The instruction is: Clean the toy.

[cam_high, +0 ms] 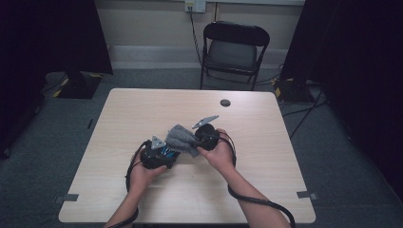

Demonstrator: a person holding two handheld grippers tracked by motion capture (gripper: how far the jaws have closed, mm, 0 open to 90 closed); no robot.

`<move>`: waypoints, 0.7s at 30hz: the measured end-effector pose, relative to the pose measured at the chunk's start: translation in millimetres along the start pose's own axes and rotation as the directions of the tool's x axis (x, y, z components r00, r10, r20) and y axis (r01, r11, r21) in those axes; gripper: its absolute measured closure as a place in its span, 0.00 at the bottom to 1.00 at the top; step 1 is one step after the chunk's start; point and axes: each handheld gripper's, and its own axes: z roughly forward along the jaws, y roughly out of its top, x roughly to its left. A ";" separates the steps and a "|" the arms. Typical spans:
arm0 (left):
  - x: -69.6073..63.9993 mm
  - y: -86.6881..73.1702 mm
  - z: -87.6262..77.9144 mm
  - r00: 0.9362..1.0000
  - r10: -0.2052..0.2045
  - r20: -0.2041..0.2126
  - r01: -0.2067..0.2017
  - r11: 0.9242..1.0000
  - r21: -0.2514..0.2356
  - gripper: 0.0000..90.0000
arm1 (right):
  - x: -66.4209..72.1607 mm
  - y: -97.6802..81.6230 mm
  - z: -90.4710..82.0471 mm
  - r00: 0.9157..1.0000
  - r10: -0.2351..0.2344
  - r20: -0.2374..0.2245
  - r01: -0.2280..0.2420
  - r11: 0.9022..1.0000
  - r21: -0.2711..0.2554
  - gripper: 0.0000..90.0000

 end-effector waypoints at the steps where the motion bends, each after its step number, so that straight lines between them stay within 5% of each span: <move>1: 0.1 0.1 0.0 1.000 0.003 0.000 -0.003 1.000 0.000 0.27 | 5.3 0.1 3.0 1.000 -0.013 -0.002 0.013 1.000 0.006 0.88; 12: 0.0 0.0 -0.1 1.000 0.005 -0.002 -0.005 1.000 0.000 0.27 | 33.3 7.6 28.9 0.997 -0.065 -0.039 0.067 0.996 0.055 0.88; 21: 0.1 0.1 -0.1 1.000 0.004 -0.001 -0.004 1.000 0.001 0.27 | 36.6 9.7 37.9 0.995 -0.087 -0.041 0.090 0.993 0.081 0.88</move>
